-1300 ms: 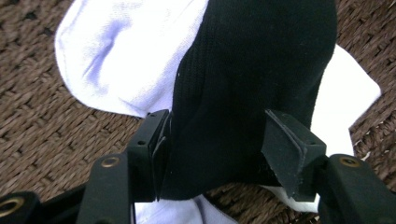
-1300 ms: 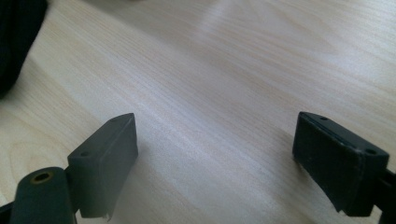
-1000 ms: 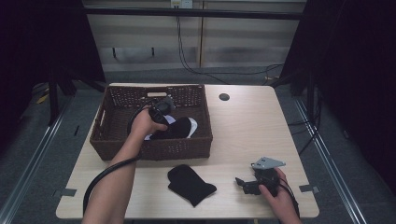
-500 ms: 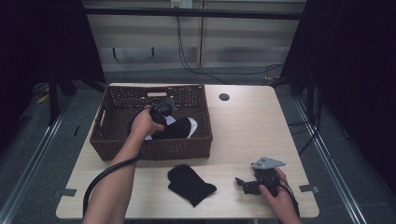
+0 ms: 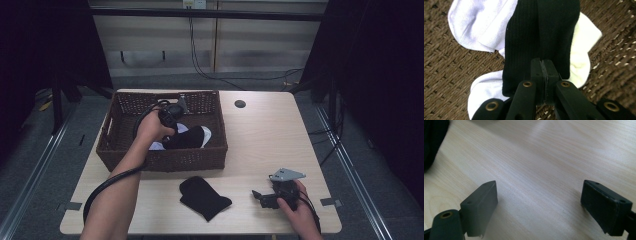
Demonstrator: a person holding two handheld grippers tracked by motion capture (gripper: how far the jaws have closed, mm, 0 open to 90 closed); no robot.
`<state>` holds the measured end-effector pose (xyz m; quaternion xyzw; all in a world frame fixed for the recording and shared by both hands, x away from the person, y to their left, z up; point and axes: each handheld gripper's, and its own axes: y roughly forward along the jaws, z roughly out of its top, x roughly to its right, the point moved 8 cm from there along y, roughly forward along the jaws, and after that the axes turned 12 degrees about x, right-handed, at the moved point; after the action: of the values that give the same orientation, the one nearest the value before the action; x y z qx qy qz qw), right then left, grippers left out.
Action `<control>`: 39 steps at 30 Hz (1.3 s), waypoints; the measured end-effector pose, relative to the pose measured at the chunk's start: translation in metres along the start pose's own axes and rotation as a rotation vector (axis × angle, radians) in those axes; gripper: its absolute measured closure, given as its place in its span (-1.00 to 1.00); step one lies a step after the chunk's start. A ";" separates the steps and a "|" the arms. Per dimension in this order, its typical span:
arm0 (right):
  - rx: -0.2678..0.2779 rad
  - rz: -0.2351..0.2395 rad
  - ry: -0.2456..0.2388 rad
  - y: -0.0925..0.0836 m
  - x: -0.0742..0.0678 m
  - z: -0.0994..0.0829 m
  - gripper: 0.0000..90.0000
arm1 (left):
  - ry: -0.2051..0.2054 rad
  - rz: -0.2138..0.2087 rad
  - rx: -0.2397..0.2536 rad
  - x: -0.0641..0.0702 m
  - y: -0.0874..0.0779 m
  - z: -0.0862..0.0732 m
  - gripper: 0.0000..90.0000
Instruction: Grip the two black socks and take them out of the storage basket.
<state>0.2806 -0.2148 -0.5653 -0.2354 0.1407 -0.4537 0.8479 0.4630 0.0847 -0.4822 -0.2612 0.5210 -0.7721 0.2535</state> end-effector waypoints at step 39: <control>-0.002 0.000 -0.001 0.000 0.000 0.000 -0.70 | 0.044 0.025 -0.050 0.016 -0.111 0.016 0.98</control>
<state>0.2805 -0.2150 -0.5652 -0.2365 0.1405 -0.4535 0.8477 0.4488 0.1001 -0.3711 -0.2440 0.5488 -0.7611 0.2448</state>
